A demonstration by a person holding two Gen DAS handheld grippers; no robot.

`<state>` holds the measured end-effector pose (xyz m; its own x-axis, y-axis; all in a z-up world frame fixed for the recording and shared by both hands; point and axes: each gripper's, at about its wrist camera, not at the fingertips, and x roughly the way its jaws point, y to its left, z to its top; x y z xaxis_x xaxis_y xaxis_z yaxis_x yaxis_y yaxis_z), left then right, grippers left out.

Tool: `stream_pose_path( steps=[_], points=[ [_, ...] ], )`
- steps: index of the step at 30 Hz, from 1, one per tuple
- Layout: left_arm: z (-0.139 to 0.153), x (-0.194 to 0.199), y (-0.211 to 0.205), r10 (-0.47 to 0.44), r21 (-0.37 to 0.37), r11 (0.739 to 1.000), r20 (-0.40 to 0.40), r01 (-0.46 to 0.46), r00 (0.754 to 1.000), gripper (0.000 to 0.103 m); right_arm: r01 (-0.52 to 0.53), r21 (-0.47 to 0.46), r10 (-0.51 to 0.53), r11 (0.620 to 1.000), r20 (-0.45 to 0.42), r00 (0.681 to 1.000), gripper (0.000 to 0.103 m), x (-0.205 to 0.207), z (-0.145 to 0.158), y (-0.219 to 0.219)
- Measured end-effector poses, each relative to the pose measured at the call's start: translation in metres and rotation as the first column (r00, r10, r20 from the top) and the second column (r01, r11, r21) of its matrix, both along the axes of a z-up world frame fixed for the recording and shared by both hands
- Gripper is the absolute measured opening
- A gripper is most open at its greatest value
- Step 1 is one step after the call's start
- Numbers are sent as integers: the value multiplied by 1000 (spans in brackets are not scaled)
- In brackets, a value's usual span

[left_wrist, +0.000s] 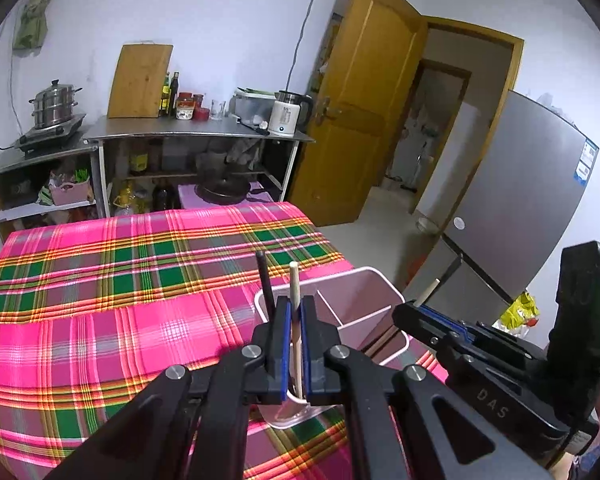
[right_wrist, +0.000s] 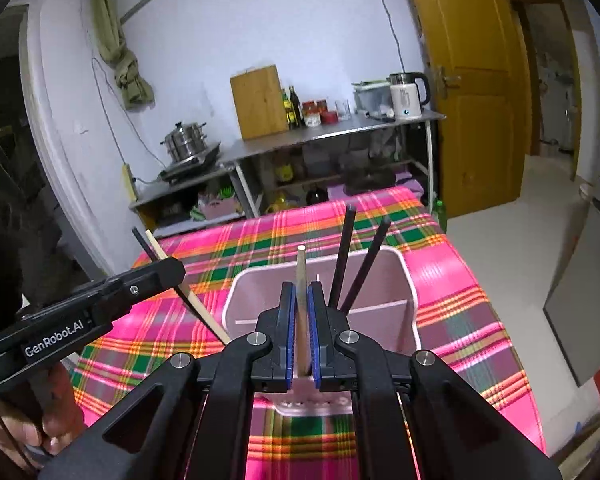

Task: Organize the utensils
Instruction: 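Lower the wooden chopsticks into the pink holder and open both tools, then withdraw both open tools from the holder back over the remaining chopsticks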

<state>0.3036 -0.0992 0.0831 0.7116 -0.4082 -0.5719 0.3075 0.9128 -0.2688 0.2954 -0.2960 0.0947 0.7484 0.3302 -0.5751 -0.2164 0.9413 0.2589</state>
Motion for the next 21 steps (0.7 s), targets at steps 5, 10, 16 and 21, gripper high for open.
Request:
stream_pose_path(
  steps=[5, 10, 16, 21],
  points=[
    [0, -7, 0, -2, 4, 1000, 0, 2, 1000, 5, -2, -6, 2, 1000, 11, 1000, 14, -9, 2, -1],
    [8, -20, 11, 17, -12, 1000, 19, -16, 1000, 11, 8, 4, -8, 1000, 41, 999, 16, -22, 12, -7],
    [18, -42, 25, 29, -12, 1000, 38, -29, 999, 12, 5, 14, -5, 1000, 60, 998, 26, -41, 19, -11],
    [20, -68, 39, 44, -15, 999, 45, -44, 998, 12, -5, 21, 4, 1000, 60, 998, 28, -62, 19, -9]
  ],
)
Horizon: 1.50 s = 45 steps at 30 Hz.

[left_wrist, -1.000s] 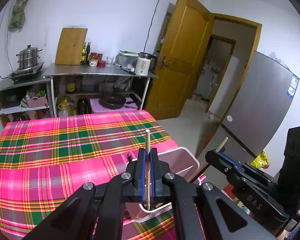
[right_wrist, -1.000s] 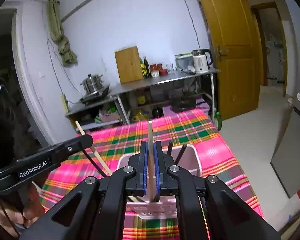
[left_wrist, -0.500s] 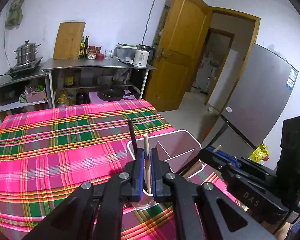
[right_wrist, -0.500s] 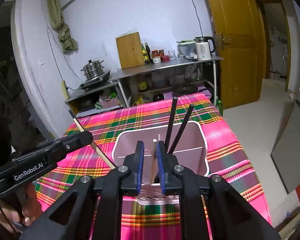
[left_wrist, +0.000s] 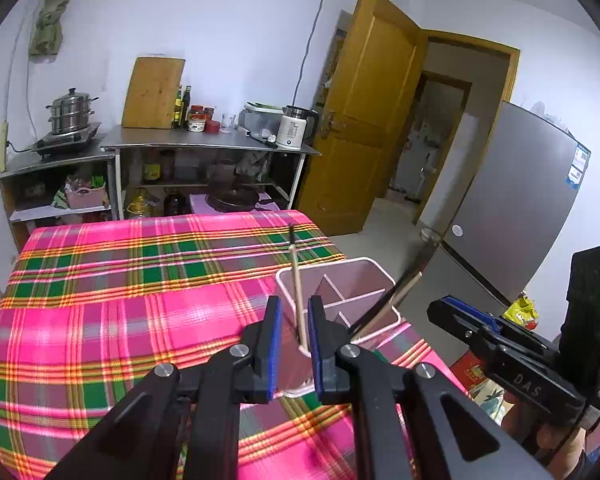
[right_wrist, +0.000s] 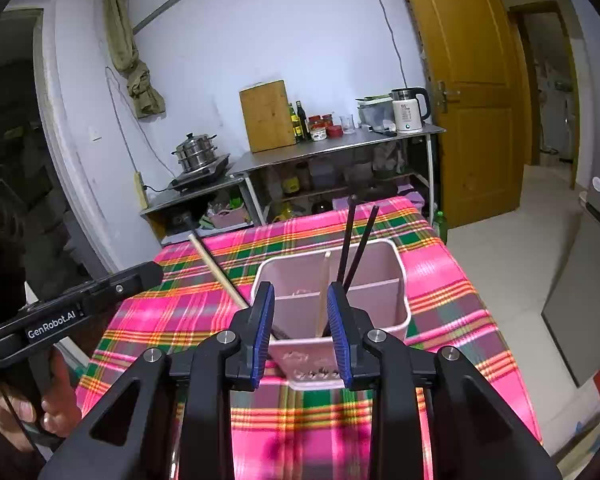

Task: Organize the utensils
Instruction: 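Withdraw both open tools from the holder back over the remaining chopsticks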

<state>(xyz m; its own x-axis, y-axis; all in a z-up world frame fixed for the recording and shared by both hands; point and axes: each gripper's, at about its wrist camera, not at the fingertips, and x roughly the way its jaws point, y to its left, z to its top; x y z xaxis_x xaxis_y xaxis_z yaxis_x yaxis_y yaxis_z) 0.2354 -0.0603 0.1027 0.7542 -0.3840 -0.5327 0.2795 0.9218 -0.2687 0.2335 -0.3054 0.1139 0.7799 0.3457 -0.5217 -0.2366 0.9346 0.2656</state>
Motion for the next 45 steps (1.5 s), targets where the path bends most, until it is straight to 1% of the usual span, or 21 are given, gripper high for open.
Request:
stream_pose_path(
  steps=[5, 12, 16, 20, 25, 30, 35, 39, 45],
  points=[
    [-8, -28, 17, 20, 3, 1000, -2, -20, 1000, 12, -25, 13, 25, 1000, -12, 1000, 28, -21, -4, 5],
    [-33, -64, 40, 71, 41, 997, -29, -70, 997, 12, -60, 17, 61, 998, -37, 997, 28, -46, -18, 17],
    [-49, -81, 52, 94, 50, 995, -55, -91, 994, 12, -81, 32, 83, 996, -63, 995, 28, -55, -29, 25],
    [-66, -93, 63, 118, 55, 992, -89, -113, 989, 12, -108, 20, 109, 994, -82, 991, 28, -65, -41, 36],
    [-90, -101, 77, 148, 53, 988, -141, -142, 979, 13, -134, 18, 135, 991, -117, 984, 28, -71, -55, 48],
    [-108, -102, 86, 173, 54, 985, -181, -166, 968, 14, -164, 14, 164, 986, -153, 974, 28, -72, -69, 60],
    [-124, -95, 95, 203, 61, 979, -220, -195, 954, 21, -190, 6, 188, 982, -190, 964, 28, -69, -82, 72],
    [-138, -85, 101, 224, 69, 974, -246, -214, 943, 22, -203, 0, 198, 979, -220, 955, 28, -64, -93, 81],
    [-157, -59, 110, 254, 78, 967, -283, -242, 925, 22, -224, -7, 215, 975, -252, 943, 28, -52, -107, 94]
  ],
)
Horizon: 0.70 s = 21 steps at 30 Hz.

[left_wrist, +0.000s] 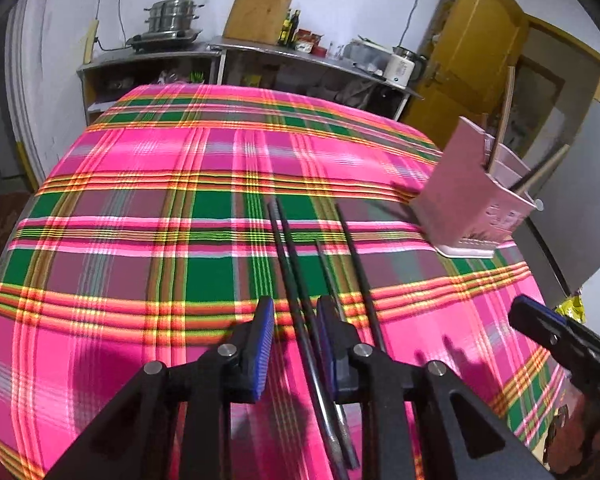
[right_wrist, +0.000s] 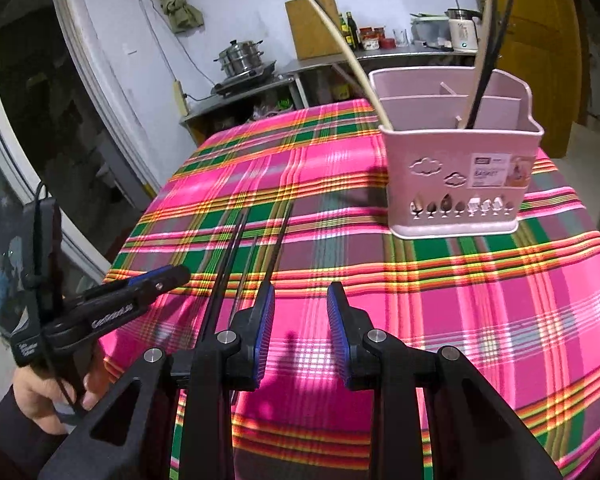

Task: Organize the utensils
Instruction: 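Withdraw both open tools from the holder back over the remaining chopsticks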

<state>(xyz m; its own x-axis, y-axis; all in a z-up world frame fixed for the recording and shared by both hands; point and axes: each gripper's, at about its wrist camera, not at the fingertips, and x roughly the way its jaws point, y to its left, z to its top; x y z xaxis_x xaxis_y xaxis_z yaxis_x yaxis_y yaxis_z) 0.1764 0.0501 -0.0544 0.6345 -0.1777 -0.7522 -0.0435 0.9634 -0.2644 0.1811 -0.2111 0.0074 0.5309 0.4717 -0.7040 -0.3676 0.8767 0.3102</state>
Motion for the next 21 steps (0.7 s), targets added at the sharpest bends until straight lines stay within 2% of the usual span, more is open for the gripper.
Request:
stream_pose_path(
  steps=[10, 13, 18, 20, 21],
  points=[
    [-31, 45, 5, 29, 13, 1000, -53, -28, 998, 22, -30, -12, 30, 999, -41, 999, 28, 21, -20, 23],
    [-33, 51, 4, 25, 15, 1000, -43, -24, 999, 22, -35, -15, 34, 999, -51, 998, 28, 26, -25, 27],
    [-33, 54, -2, 15, 66, 998, -22, -14, 1000, 22, -34, -20, 33, 999, -69, 997, 28, 36, -34, 32],
    [-33, 55, -4, 12, 92, 996, -22, -10, 1000, 20, -35, -22, 33, 999, -76, 997, 28, 40, -37, 35],
    [-33, 54, -4, 11, 100, 995, -23, -9, 1000, 14, -37, -23, 35, 999, -78, 996, 28, 41, -37, 37]
  ],
)
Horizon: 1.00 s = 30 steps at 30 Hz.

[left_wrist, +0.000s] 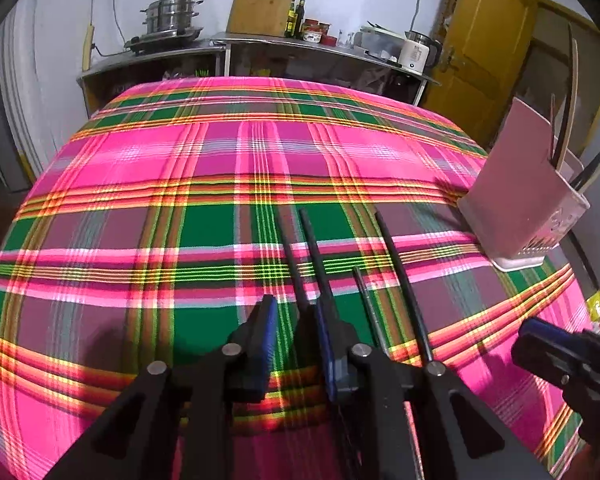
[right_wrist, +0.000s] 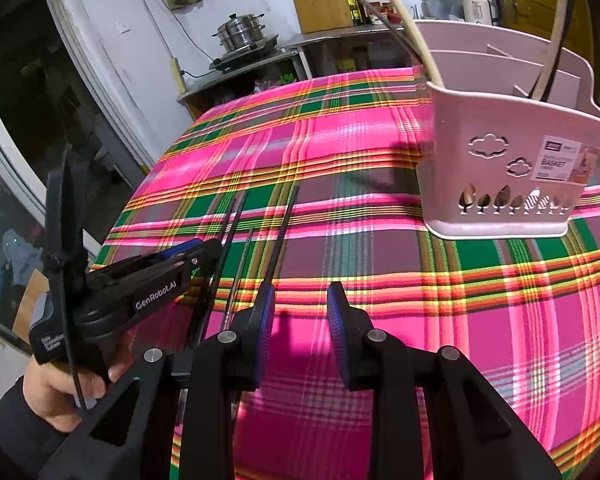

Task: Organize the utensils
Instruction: 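Withdraw both open tools from the holder back over the remaining chopsticks, then close the right tool on a black chopstick while the left tool grasps another black chopstick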

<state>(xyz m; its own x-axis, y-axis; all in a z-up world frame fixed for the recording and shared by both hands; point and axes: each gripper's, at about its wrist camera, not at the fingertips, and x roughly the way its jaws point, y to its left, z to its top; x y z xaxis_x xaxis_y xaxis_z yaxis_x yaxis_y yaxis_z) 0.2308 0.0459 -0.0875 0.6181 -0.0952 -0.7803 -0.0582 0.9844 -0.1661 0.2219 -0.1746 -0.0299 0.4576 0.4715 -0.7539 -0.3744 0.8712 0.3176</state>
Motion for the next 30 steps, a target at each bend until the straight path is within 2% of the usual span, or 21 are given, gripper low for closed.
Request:
stream_pose_path(
  steps=[1, 7, 18, 21, 25, 27, 28, 30],
  points=[
    [0, -1, 2, 7, 15, 1000, -2, -7, 1000, 10, -4, -2, 4, 1000, -2, 1000, 28, 2, -1, 3],
    [0, -6, 17, 17, -23, 1000, -11, -17, 1000, 8, -22, -14, 22, 1000, -14, 1000, 28, 14, -9, 18],
    [-1, -9, 38, 37, -94, 995, -31, -40, 999, 8, -44, -52, 42, 998, -51, 998, 27, 52, -29, 54],
    [-1, -7, 38, 34, -93, 995, -39, -38, 999, 8, -46, -82, 43, 996, -40, 998, 24, 57, -33, 61],
    [0, -2, 32, 20, -48, 999, -40, -22, 999, 8, -52, -141, 50, 989, -18, 999, 23, 61, -34, 71],
    [0, 1, 30, 15, -29, 999, -40, -17, 999, 8, -50, -186, 51, 981, 0, 999, 19, 60, -33, 76],
    [0, 3, 29, 14, -24, 1000, -39, -15, 999, 8, -47, -201, 49, 978, 7, 999, 11, 60, -33, 78],
    [0, 5, 28, 11, -17, 1000, -43, -11, 999, 8, -41, -185, 41, 982, -4, 999, 8, 63, -33, 75]
  ],
)
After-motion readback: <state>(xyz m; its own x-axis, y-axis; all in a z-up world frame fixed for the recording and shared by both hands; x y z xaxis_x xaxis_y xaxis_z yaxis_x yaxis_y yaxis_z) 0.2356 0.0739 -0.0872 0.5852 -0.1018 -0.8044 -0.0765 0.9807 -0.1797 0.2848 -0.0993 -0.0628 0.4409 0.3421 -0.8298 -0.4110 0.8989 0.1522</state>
